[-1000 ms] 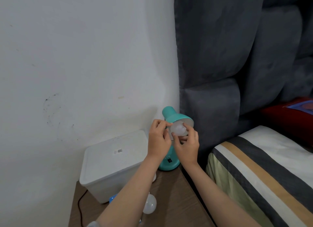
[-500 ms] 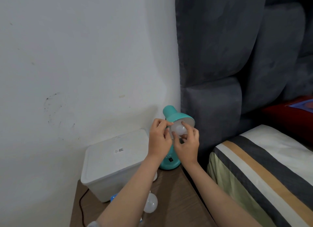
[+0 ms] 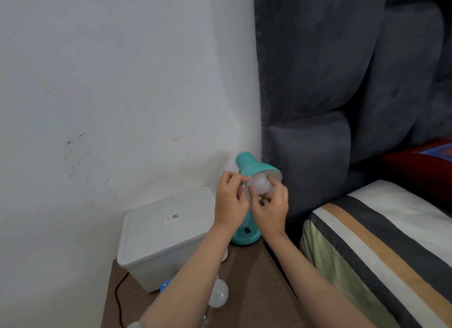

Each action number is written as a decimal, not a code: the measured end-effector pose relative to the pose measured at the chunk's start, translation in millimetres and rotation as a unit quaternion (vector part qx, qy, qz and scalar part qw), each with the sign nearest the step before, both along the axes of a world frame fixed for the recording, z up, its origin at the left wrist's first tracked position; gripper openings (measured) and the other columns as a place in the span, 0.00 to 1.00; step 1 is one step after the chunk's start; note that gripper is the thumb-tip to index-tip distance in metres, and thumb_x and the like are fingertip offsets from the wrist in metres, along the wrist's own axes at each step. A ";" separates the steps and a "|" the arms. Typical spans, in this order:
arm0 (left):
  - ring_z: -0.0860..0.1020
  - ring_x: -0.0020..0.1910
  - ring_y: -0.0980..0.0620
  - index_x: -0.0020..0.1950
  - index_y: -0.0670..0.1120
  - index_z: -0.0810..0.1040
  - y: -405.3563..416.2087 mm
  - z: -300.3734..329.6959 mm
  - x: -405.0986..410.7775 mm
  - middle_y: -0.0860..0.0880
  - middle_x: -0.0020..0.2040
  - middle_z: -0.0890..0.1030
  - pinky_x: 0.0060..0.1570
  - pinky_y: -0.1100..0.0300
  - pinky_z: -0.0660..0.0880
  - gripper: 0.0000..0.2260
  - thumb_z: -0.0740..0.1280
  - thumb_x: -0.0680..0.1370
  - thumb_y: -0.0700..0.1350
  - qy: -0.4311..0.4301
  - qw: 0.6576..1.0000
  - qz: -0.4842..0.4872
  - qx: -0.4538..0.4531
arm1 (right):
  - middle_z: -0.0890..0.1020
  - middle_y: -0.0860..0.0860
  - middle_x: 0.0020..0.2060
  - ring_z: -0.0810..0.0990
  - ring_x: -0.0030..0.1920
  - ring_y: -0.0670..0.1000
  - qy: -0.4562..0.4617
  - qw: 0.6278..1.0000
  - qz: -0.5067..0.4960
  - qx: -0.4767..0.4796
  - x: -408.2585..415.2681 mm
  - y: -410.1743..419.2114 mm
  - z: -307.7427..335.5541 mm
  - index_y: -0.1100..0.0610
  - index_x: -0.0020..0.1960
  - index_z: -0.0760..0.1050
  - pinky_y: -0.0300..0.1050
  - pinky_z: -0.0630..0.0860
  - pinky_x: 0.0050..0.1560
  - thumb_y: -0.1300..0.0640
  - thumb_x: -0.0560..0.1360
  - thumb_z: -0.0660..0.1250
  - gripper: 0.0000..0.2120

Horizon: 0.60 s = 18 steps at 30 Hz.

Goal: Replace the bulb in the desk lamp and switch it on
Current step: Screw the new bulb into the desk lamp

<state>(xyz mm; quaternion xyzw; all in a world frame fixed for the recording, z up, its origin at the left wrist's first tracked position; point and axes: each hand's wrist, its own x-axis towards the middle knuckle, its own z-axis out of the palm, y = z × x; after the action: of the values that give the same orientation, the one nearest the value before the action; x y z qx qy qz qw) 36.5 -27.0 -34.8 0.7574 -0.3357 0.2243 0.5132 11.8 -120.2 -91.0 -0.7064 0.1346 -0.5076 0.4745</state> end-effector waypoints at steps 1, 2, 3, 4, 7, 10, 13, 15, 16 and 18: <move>0.76 0.45 0.53 0.48 0.43 0.78 0.2 0.2 0.1 0.50 0.46 0.72 0.43 0.52 0.78 0.13 0.61 0.71 0.27 0.003 1.000 -0.001 -0.001 | 0.73 0.58 0.55 0.80 0.48 0.53 -0.008 1.000 0.008 -0.014 0.3 0.5 -2.0 0.61 0.63 0.71 0.36 0.79 0.44 0.58 0.70 0.74 0.24; 0.76 0.45 0.53 0.48 0.43 0.78 0.4 0.4 -0.3 0.50 0.46 0.71 0.43 0.53 0.78 0.13 0.61 0.72 0.27 0.006 1.000 -0.002 -0.001 | 0.72 0.59 0.56 0.79 0.49 0.53 -0.013 0.999 0.013 -0.029 0.0 0.9 -3.7 0.61 0.63 0.70 0.37 0.80 0.45 0.60 0.70 0.74 0.25; 0.76 0.45 0.53 0.48 0.43 0.78 0.4 0.6 -0.8 0.51 0.46 0.71 0.43 0.53 0.78 0.13 0.61 0.72 0.28 0.008 1.000 -0.003 0.000 | 0.73 0.59 0.54 0.79 0.48 0.51 -0.013 0.999 0.014 -0.037 -0.8 1.1 -3.9 0.61 0.63 0.71 0.34 0.79 0.45 0.61 0.70 0.74 0.24; 0.76 0.45 0.53 0.48 0.43 0.78 0.3 0.8 -1.3 0.51 0.46 0.71 0.43 0.53 0.78 0.13 0.61 0.72 0.28 0.007 1.000 -0.003 0.002 | 0.74 0.59 0.52 0.78 0.46 0.50 -0.010 0.999 0.009 -0.036 -1.0 0.8 -3.3 0.60 0.63 0.71 0.31 0.78 0.43 0.60 0.70 0.74 0.23; 0.76 0.45 0.54 0.48 0.42 0.78 -0.1 1.8 -0.6 0.51 0.47 0.71 0.43 0.55 0.78 0.13 0.61 0.72 0.28 0.001 1.000 0.000 0.005 | 0.78 0.58 0.49 0.80 0.41 0.48 0.007 1.000 -0.005 -0.004 -0.3 -0.9 0.5 0.60 0.61 0.73 0.27 0.76 0.39 0.55 0.71 0.73 0.21; 0.76 0.45 0.55 0.48 0.43 0.78 0.4 1.7 1.0 0.51 0.47 0.71 0.44 0.55 0.78 0.13 0.62 0.72 0.28 0.001 1.000 -0.001 0.009 | 0.78 0.58 0.52 0.81 0.46 0.53 0.005 1.000 0.002 0.007 -0.2 -1.9 0.2 0.60 0.61 0.71 0.40 0.80 0.43 0.54 0.70 0.74 0.23; 0.76 0.45 0.55 0.48 0.43 0.78 -0.1 0.7 0.5 0.51 0.47 0.72 0.44 0.55 0.78 0.13 0.62 0.72 0.27 0.002 1.000 -0.002 0.010 | 0.72 0.58 0.57 0.78 0.53 0.53 0.003 0.999 0.004 -0.043 0.2 -2.9 -4.0 0.60 0.64 0.69 0.45 0.80 0.49 0.57 0.69 0.75 0.27; 0.76 0.45 0.54 0.48 0.42 0.78 -0.6 0.3 0.6 0.51 0.47 0.71 0.43 0.54 0.78 0.13 0.62 0.72 0.27 0.004 1.000 -0.001 0.007 | 0.74 0.57 0.54 0.79 0.48 0.53 0.010 0.999 0.005 -0.049 0.4 -3.6 -4.4 0.60 0.63 0.70 0.47 0.82 0.44 0.58 0.70 0.74 0.25; 0.76 0.45 0.54 0.48 0.42 0.78 -0.7 0.3 0.9 0.51 0.47 0.71 0.43 0.53 0.78 0.13 0.62 0.72 0.27 0.005 1.000 -0.001 0.006 | 0.75 0.56 0.52 0.80 0.46 0.52 0.017 0.999 0.001 -0.044 0.5 -4.4 -3.8 0.60 0.63 0.71 0.47 0.82 0.42 0.57 0.70 0.74 0.24; 0.76 0.45 0.53 0.48 0.43 0.78 -0.5 0.3 1.8 0.51 0.47 0.71 0.42 0.52 0.78 0.13 0.62 0.73 0.28 0.006 1.000 -0.004 0.007 | 0.77 0.56 0.50 0.81 0.43 0.53 0.026 0.999 -0.002 -0.025 1.4 -5.4 -1.8 0.60 0.62 0.71 0.47 0.82 0.39 0.53 0.70 0.74 0.24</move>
<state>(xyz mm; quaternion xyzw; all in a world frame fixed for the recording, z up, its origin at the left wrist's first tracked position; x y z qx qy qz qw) 38.4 -27.5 -34.5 0.7610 -0.3373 0.2151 0.5106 13.3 -125.7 -92.8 -0.7310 0.1352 -0.4929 0.4521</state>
